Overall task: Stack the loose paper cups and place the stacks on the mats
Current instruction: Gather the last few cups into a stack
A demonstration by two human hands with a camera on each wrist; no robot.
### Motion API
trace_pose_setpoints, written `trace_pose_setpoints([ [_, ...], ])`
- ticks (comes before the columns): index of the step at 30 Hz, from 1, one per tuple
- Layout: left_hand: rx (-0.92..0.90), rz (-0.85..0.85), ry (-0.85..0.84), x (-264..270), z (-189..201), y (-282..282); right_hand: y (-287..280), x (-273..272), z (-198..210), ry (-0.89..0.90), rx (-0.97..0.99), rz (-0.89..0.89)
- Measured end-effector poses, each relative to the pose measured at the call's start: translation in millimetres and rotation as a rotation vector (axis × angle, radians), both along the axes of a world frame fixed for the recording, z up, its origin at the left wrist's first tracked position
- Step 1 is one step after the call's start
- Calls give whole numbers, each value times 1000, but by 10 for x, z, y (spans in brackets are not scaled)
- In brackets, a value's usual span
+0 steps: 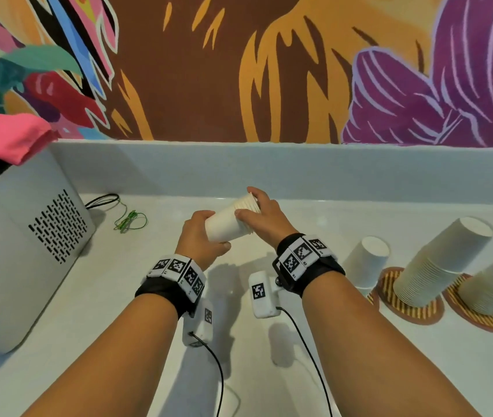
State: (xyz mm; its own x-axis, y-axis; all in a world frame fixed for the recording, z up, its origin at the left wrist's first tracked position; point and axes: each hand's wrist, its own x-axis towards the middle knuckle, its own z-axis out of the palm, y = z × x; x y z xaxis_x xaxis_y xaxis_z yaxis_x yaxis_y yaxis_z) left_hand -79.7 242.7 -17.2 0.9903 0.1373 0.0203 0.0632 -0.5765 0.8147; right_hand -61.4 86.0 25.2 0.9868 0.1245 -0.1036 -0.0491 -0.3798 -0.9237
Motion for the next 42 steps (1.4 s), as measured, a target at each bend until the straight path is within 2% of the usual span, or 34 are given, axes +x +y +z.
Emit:
trace_pose_setpoints([
  [7, 5, -168, -6, -255, 77, -215, -280, -379, 63, -18, 43, -104],
  [16, 28, -231, -113, -520, 287, -584, -708, -701, 207, -138, -14, -149],
  [18, 17, -232, -139, -580, 337, -745, -874, -766, 237, -157, -18, -164],
  [23, -137, -173, -175, -710, 424, -1197, -1336, -891, 320, -157, 43, -195],
  [28, -206, -134, -255, -799, 497, -1580, -1867, -976, 397, -166, 156, -86],
  [31, -281, -93, -293, -842, 578, -1771, -2144, -984, 383, -155, 84, -1],
  [34, -337, -99, -324, -912, 664, -1959, -2313, -1010, 361, -215, -62, 23],
  [42, -345, -101, -343, -984, 816, -2292, -2355, -966, 262, -353, -254, -18],
])
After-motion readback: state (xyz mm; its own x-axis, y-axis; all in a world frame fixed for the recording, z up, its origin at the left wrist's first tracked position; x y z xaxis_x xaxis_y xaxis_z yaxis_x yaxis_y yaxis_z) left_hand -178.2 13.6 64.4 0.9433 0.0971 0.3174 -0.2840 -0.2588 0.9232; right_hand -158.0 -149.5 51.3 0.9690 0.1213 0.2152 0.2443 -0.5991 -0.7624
